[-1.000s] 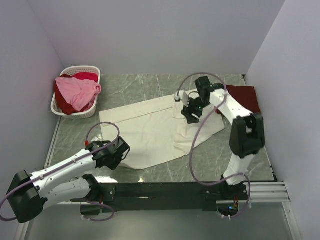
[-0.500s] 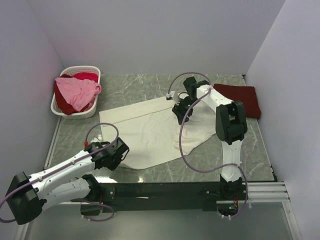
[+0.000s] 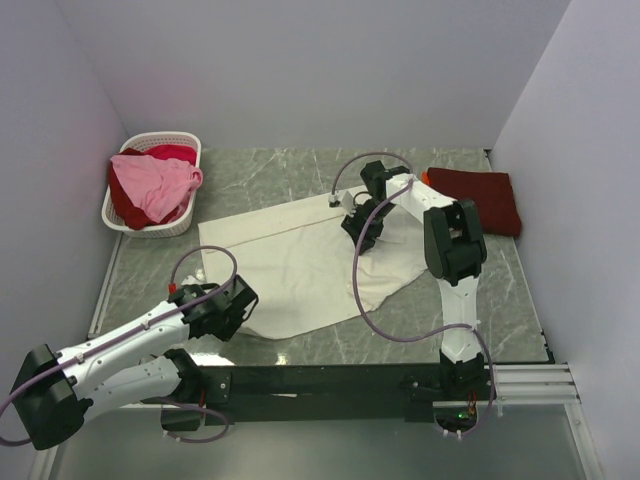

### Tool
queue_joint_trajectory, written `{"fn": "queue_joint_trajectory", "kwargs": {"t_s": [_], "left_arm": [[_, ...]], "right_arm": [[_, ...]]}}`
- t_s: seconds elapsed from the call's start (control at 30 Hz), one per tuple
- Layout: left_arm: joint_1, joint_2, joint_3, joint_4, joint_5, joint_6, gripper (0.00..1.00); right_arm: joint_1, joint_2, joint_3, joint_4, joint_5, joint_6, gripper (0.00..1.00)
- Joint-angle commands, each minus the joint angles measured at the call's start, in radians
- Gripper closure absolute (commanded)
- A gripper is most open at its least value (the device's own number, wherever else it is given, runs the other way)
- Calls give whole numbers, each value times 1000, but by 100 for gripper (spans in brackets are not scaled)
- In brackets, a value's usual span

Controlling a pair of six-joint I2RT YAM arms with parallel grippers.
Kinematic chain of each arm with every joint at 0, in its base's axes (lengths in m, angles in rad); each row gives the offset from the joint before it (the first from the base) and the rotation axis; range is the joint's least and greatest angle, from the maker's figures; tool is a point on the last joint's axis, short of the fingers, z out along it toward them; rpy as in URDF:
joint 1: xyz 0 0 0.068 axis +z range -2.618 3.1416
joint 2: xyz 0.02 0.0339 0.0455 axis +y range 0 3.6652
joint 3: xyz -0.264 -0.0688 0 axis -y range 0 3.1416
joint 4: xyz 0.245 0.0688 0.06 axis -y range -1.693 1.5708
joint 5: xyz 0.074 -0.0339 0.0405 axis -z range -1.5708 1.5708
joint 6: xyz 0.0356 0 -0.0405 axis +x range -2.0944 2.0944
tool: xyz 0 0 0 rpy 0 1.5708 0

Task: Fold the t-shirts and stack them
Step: Fold the tshirt

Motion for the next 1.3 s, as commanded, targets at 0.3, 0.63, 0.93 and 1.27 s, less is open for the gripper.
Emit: {"fn": "queue_joint_trajectory", "kwargs": {"t_s": [0.3, 0.63, 0.93, 1.27], "left_arm": [[4, -23, -7, -1, -11, -20, 100], [5, -40, 4, -6, -20, -19, 100], [15, -72, 48, -32, -54, -32, 100], [42, -94, 96, -46, -64, -32, 100]], "right_arm": [[18, -18, 28, -59, -27, -12, 73], [-56, -327, -139, 0, -70, -16, 96], [-189, -701, -431, 81, -209, -93, 100], [-312, -983, -609, 99, -272, -200, 100]]}}
